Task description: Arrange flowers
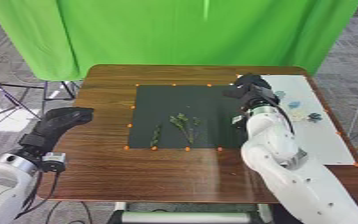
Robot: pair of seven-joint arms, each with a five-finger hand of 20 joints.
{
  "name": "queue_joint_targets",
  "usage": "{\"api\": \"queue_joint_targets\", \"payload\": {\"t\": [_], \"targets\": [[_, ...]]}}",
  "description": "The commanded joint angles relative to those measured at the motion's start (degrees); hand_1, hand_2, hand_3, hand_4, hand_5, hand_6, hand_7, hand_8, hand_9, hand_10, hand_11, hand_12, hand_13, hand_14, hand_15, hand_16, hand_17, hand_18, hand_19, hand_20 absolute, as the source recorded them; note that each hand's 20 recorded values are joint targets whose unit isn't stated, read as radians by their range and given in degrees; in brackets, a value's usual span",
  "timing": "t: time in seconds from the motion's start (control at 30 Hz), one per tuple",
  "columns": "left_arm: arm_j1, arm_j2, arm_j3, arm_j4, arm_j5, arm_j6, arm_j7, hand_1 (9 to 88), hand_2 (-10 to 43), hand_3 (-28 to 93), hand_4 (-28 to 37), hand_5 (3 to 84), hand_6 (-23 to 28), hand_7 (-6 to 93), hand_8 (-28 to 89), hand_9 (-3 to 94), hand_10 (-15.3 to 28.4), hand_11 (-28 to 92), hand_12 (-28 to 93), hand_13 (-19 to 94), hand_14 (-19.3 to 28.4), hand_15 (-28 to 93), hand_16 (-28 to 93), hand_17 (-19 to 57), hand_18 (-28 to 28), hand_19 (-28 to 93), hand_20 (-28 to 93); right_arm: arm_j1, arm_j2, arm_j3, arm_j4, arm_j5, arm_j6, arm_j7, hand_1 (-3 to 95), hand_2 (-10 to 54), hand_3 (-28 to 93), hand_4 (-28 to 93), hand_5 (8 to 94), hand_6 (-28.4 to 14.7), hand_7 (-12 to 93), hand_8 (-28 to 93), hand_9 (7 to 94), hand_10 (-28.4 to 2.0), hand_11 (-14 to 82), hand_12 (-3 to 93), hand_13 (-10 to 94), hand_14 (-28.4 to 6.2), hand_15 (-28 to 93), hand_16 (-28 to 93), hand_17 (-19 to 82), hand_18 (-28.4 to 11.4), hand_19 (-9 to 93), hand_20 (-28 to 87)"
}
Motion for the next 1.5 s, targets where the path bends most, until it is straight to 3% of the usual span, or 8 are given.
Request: {"api": "queue_joint_targets", "payload": {"t": [0.03, 0.13, 0.2, 0.33, 0.43, 0.57, 0.7, 1.5], "targets": [[-0.5, 0.63, 0.42, 0.18, -0.14, -1.20, -0.74, 32.4, -7.2, 61, -14.5, 47.7, 4.8, 14.8, -6, 44.4, 13.7, 20, 12, 34, 18.2, 17, 3, 2.6, 14.1, 7, 18, 6.2, 2.3, 1.4, 7.9, 3.4, -7.4, 2.4, 34.4, -9.5, 54, -11, 58.5, -1.9, 8, -7, 67.3, -17.8, 8.5, 12.8, 94, -3.1, 47, 24, 70, -6.8, 88, 33], [-1.0, 1.20, 0.88, 0.41, -0.03, -0.76, 0.26, 32.4, -7.2, 61, -14.6, 47.7, 4.8, 14.8, -6, 44.4, 13.7, 20, 12, 34, 18.2, 17, 3, 2.6, 14.1, 7, 18, 6.2, 2.6, 1.6, 9.3, 3.8, -8.6, 3.5, 34.6, -9.5, 54, -12, 57.9, -1.9, 8, -7, 65.4, -17.6, 8.1, 12.4, 94, -3.1, 47, 24, 70, -6.8, 88, 33], [-0.8, 1.53, 1.43, 0.33, -0.18, 2.05, 2.67, 32.4, -7.2, 61, -14.6, 47.7, 4.7, 14.9, -6, 44.4, 13.7, 20, 12, 34, 18.2, 17, 3, 2.6, 14.1, 7, 18, 6.0, 2.7, 1.8, 10.1, 3.6, -8.6, 3.7, 34.5, -9.5, 54, -12, 57.3, -1.8, 8, -7, 64.5, -17.7, 7.9, 12.2, 94, -3.1, 47, 24, 70, -6.9, 88, 33], [0.2, 1.61, 2.02, -0.47, -0.56, 10.73, 8.44, 32.5, -7.0, 60, -15.1, 48.5, 4.5, 15.8, -6, 45.6, 13.8, 20, 12, 35, 18.1, 18, 3, 3.8, 14.2, 8, 18, 5.2, 2.9, 2.4, 10.5, 4.2, -10.6, 4.5, 34.4, -9.5, 54, -12, 56.9, -1.9, 7, -7, 64.0, -17.9, 8.1, 12.0, 94, -3.1, 47, 24, 70, -7.1, 88, 33], [0.9, 0.91, 0.92, -0.96, -1.40, 13.82, 9.63, 32.5, -6.9, 60, -16.3, 48.8, 4.4, 16.4, -6, 46.1, 13.8, 21, 12, 36, 17.6, 17, 2, 5.4, 12.9, 7, 17, 4.5, 2.9, 2.8, 10.8, 4.9, -11.2, 4.6, 34.6, -9.5, 54, -12, 56.8, -1.9, 7, -6, 63.9, -17.9, 8.1, 12.0, 94, -3.1, 48, 24, 70, -7.1, 88, 33], [2.8, -0.12, -1.89, -1.68, -1.12, 11.64, 8.01, 32.8, -6.6, 61, -16.3, 49.2, 4.0, 16.8, -7, 47.5, 13.2, 21, 12, 36, 17.4, 17, 2, 6.1, 12.1, 6, 18, 3.3, 2.9, 3.6, 11.1, 5.3, -11.4, 4.6, 35.0, -9.5, 54, -12, 56.6, -2.0, 7, -6, 64.4, -17.9, 8.3, 12.0, 94, -3.1, 48, 24, 70, -7.1, 88, 33], [3.1, -1.26, -2.57, -1.78, -0.76, 9.45, 6.87, 32.6, -6.7, 61, -16.0, 49.0, 4.0, 17.0, -7, 47.4, 13.3, 22, 12, 36, 17.5, 18, 2, 5.3, 13.0, 7, 19, 2.0, 3.0, 4.6, 11.4, 6.1, -11.6, 4.8, 35.2, -9.5, 54, -11, 56.5, -2.1, 7, -6, 65.1, -17.5, 8.4, 12.0, 94, -3.1, 48, 24, 70, -7.0, 88, 33], [3.0, -2.74, -3.10, -2.02, -0.10, 6.15, 4.14, 32.9, -6.7, 61, -15.6, 48.6, 4.2, 16.4, -7, 46.3, 13.5, 21, 12, 36, 17.9, 19, 2, 3.9, 14.0, 8, 18, -3.6, 0.7, 1.8, 12.4, 4.3, -3.6, 0.0, 54.3, -9.5, 60, -19, 63.6, -1.1, 18, -5, 74.8, -15.1, 15.0, 19.4, 94, -1.0, 54, 24, 68, -8.2, 92, 38]]}}
